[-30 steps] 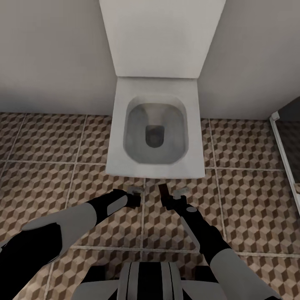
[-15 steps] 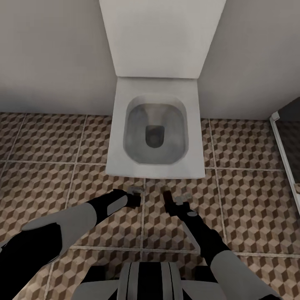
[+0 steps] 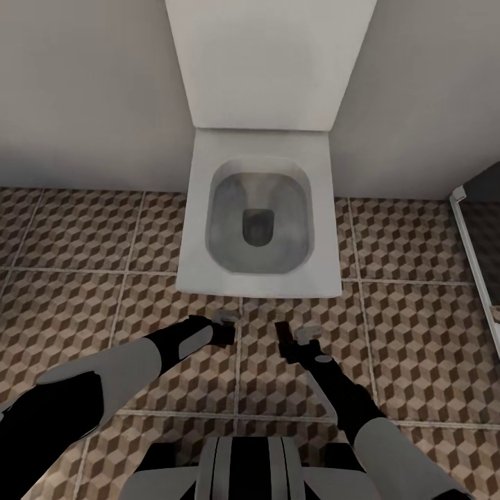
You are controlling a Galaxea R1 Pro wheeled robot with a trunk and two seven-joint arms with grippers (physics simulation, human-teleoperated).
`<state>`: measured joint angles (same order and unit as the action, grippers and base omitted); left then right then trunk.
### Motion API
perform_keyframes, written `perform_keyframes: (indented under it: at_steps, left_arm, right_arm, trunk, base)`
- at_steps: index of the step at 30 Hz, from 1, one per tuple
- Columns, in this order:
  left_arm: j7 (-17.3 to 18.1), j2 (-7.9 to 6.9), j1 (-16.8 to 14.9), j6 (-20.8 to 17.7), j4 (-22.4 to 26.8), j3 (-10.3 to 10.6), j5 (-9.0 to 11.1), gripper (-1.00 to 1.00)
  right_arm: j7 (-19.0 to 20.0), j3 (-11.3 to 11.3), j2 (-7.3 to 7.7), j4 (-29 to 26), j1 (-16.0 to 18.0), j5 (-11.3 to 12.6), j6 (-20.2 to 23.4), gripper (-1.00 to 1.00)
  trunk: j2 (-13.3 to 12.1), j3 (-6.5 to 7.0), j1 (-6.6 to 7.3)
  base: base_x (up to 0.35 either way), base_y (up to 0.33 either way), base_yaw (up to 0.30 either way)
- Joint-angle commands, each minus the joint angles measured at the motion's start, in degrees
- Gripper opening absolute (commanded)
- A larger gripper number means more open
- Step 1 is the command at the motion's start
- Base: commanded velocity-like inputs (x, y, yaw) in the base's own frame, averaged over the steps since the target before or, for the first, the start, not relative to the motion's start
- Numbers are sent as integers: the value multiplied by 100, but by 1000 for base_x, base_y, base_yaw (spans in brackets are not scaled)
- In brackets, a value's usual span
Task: Take the four mousetraps from the cabinet in the bathroom and place them on the bathroom floor. Make sure all four end up on the same floor surface, and ensure that at least two of them are either under or directly next to the same bathroom sink.
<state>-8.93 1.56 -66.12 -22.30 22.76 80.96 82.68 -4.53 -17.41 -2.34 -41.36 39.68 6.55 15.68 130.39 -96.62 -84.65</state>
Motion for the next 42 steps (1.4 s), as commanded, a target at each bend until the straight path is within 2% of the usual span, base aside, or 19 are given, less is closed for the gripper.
perform_keyframes:
  at_steps: [1,5,6,9,25,32,38,41,42]
  left_arm:
    - [-49,-1,-6,0,14,34,56,-100]
    - [-49,12,-6,0,21,34,56,-100]
    - [-48,16,-6,-1,42,34,56,-100]
    - [-51,19,-6,-1,114,34,56,-100]
    - [-48,8,-5,-2,211,34,56,-100]
    - [-48,3,-4,-2,288,34,56,-100]
    - [-48,2,-6,-2,306,34,56,-100]
    - [-48,2,-6,-2,307,34,56,-100]
    - [-48,2,-6,-2,308,34,57,-100]
  right_arm:
    - [-44,-25,11,0,3,75,24,-100]
    - [-47,-19,84,35,44,74,28,-100]
    - [-46,-18,163,146,150,80,25,-100]
    - [-41,-17,209,379,306,91,24,-100]
    - [21,-17,227,695,545,113,29,-100]
    - [582,-17,271,1334,957,126,8,-100]
    - [766,-17,332,1414,1029,135,-67,-100]
    - [1015,-17,364,1418,1053,135,-71,-100]
    - [1184,-15,430,1419,1060,136,-72,-100]
  trunk:
    - [1,-3,1]
    - [1,-3,1]
    - [1,-3,1]
    - [1,-3,1]
    - [1,-3,1]
    - [1,-3,1]
    - [1,-3,1]
    - [1,-3,1]
    - [1,-3,1]
  base:
    - [0,0,0]
    - [0,0,0]
    - [0,0,0]
    - [0,0,0]
    - [0,0,0]
    - [0,0,0]
    - [0,0,0]
    - [0,0,0]
    - [0,0,0]
